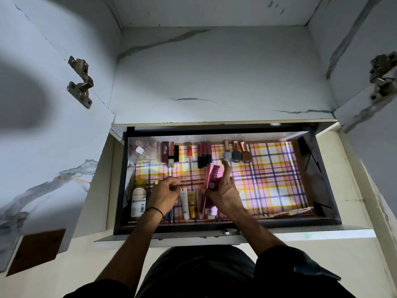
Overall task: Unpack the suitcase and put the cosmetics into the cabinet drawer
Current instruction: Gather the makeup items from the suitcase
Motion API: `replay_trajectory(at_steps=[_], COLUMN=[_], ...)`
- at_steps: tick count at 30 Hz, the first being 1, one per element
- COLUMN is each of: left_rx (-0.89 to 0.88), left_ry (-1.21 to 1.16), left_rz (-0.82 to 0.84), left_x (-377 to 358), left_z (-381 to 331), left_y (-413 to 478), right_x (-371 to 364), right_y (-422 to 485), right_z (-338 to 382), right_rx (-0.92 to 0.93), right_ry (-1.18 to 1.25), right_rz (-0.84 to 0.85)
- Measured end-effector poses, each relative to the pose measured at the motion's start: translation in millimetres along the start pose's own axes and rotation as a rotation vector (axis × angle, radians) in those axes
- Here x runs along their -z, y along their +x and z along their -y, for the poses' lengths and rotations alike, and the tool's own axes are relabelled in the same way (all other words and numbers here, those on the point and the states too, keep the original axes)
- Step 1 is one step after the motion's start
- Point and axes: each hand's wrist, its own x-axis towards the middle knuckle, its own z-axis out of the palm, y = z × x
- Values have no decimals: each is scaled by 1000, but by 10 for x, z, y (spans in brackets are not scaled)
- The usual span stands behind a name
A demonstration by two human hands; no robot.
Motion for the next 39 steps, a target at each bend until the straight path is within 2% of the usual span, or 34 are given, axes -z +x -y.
replay_trajectory(at_steps=[4,8,11,13,18,26,32,34,36,39], left_rx=[18,-46,-125,-169,-178,-203,-204,-201,-204,-219], left_ry=[-50,61,157,234,319,356,329,333,346,292], left_rz=[22,59,93,101,129,146,99,85,57,-17], left_x=[116,122,59,18,-76,-121,-89,-79,-79,-114], left_z=[126,188,193,162,85,131,116,89,41,-38], left_y=[-32,-106,-120,-112,-79,-131,-194,-248,-356,-551], right_x=[-59,80,211,211,151,153,232,260,283,278], right_y=[-39,-5,9,-7,8,-18,-18,-52,-125,-226], right_z=[154,89,-83,-175,-200,-187,-223,-205,-169,-148], right_rx=[34,55,21,18,27,-4,-51,16,201,444], right_ry=[-298,-402,-370,-387,-301,-367,-254,-146,-48,0], right_rz=[68,24,-36,-18,66,75,-69,-145,-197,-131])
